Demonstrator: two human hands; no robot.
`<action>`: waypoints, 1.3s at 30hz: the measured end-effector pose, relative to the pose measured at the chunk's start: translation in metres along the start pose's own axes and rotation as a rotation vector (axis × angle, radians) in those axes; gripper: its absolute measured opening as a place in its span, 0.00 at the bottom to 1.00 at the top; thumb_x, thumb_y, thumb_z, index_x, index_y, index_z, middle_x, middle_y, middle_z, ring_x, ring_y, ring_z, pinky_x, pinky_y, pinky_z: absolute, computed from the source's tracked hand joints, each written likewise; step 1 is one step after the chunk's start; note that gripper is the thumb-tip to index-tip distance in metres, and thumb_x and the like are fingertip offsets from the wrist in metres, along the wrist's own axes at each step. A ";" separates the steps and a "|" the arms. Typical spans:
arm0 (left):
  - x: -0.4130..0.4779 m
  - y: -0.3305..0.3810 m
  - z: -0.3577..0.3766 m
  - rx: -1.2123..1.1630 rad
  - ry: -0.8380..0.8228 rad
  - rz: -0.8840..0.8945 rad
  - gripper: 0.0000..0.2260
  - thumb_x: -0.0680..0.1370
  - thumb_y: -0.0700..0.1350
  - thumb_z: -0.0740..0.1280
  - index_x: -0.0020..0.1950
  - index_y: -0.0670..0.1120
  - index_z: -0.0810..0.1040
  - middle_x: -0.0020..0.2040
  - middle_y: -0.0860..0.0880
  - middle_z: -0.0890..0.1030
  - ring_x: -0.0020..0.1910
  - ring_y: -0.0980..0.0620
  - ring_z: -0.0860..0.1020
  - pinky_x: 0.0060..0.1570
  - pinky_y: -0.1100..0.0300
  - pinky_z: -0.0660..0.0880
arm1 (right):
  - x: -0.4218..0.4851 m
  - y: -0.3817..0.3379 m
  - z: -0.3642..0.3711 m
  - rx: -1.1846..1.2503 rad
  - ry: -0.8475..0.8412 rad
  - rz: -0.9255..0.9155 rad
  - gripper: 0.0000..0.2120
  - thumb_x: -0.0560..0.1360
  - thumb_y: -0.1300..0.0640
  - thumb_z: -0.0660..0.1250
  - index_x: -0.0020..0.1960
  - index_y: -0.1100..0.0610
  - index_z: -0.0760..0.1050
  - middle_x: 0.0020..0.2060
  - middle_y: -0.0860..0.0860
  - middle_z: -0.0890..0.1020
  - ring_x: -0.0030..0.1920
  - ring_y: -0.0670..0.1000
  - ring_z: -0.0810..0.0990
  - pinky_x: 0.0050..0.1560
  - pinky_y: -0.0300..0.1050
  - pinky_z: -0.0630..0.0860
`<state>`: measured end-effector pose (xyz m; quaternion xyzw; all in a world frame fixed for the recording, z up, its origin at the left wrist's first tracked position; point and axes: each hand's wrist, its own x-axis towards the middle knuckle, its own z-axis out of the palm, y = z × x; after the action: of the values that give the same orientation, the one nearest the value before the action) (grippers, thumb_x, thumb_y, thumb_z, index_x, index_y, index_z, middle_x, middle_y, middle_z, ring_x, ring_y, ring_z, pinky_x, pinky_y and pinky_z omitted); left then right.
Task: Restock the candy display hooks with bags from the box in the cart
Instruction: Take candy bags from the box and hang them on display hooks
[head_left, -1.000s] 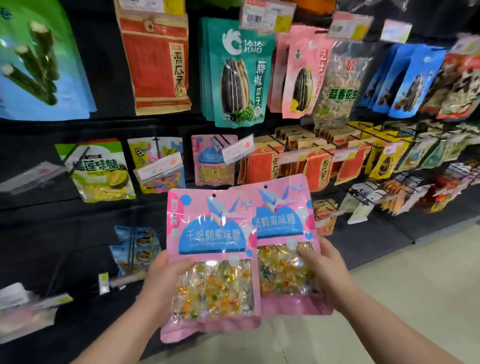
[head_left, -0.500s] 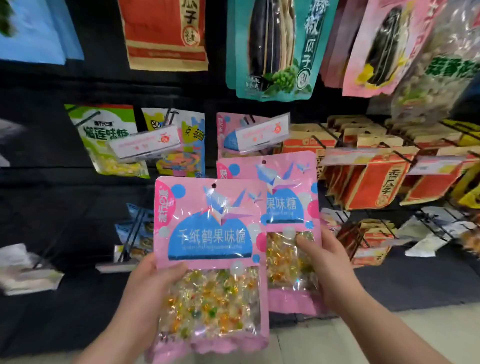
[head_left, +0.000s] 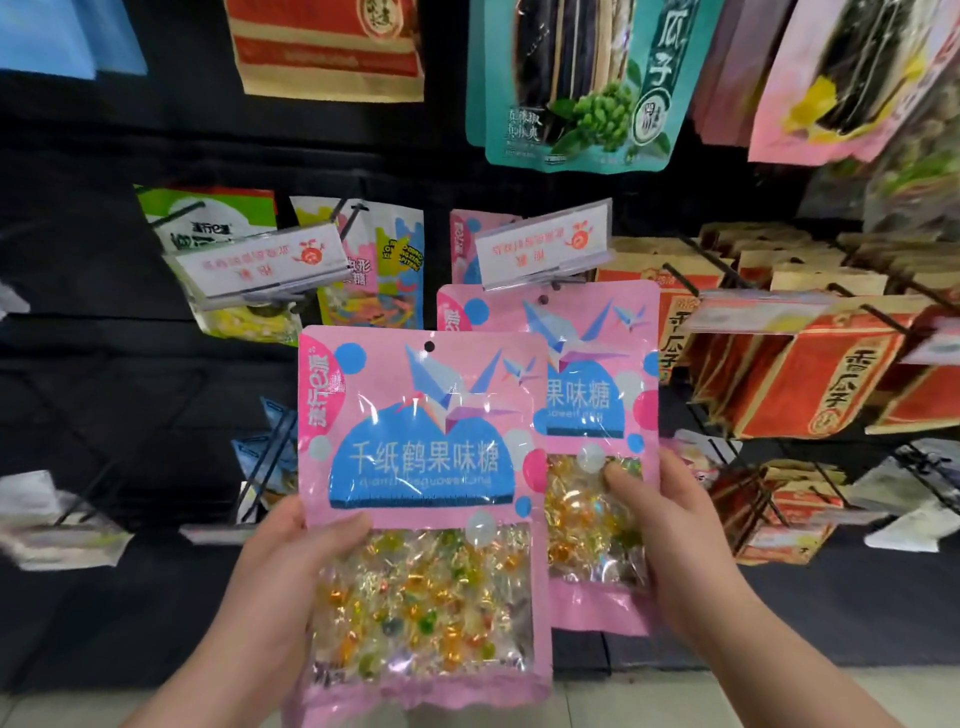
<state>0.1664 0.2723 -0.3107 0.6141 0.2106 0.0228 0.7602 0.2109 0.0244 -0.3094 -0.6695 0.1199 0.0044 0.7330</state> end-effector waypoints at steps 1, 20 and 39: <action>0.001 0.000 0.000 0.002 0.010 -0.008 0.07 0.72 0.32 0.67 0.47 0.41 0.77 0.30 0.53 0.82 0.37 0.51 0.81 0.39 0.54 0.70 | 0.001 0.000 0.000 0.006 0.002 0.009 0.10 0.76 0.63 0.65 0.54 0.54 0.78 0.47 0.56 0.86 0.50 0.63 0.83 0.55 0.66 0.77; 0.029 0.003 0.017 0.026 -0.027 -0.043 0.10 0.72 0.32 0.67 0.50 0.44 0.80 0.45 0.43 0.86 0.49 0.40 0.83 0.56 0.41 0.75 | 0.098 -0.009 0.037 -0.045 0.072 -0.005 0.07 0.76 0.63 0.66 0.53 0.59 0.74 0.38 0.52 0.80 0.30 0.48 0.79 0.22 0.34 0.72; 0.026 -0.003 0.060 -0.043 -0.167 -0.086 0.20 0.63 0.38 0.71 0.54 0.41 0.79 0.48 0.40 0.85 0.51 0.37 0.82 0.58 0.38 0.75 | 0.018 0.030 -0.009 -0.120 -0.080 0.067 0.23 0.67 0.34 0.67 0.54 0.48 0.82 0.47 0.46 0.85 0.49 0.44 0.83 0.54 0.43 0.78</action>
<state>0.2099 0.2240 -0.3115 0.5878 0.1718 -0.0566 0.7886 0.2219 0.0161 -0.3425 -0.7071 0.1122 0.0628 0.6953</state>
